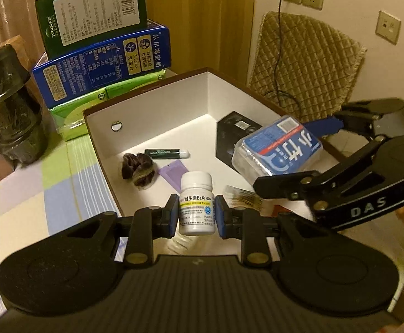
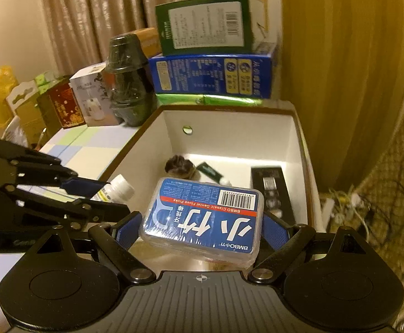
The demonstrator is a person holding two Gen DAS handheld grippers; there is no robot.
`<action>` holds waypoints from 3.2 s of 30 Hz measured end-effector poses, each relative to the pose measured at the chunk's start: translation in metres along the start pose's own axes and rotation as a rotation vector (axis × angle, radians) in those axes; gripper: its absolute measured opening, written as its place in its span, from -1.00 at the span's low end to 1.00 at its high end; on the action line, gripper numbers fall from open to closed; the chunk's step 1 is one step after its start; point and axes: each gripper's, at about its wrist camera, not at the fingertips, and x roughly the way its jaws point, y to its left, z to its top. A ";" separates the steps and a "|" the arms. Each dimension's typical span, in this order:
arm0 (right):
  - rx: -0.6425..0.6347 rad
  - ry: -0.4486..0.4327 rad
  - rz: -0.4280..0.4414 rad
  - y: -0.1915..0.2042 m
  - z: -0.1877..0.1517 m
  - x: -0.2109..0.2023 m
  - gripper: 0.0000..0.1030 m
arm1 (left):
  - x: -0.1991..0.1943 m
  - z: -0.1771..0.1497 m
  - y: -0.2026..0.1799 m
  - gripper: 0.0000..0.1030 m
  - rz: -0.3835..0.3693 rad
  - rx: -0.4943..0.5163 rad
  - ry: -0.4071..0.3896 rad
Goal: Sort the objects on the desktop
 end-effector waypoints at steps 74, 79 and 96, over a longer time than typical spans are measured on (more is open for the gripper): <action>0.019 0.050 0.001 -0.026 0.022 0.029 0.96 | 0.024 0.020 0.027 0.64 0.073 0.003 0.035; 0.074 0.014 -0.028 -0.021 0.014 0.002 0.96 | 0.001 0.008 0.020 0.71 0.107 -0.051 0.036; 0.115 -0.031 -0.082 0.010 -0.031 -0.079 0.96 | -0.089 -0.036 -0.007 0.98 0.240 -0.177 -0.049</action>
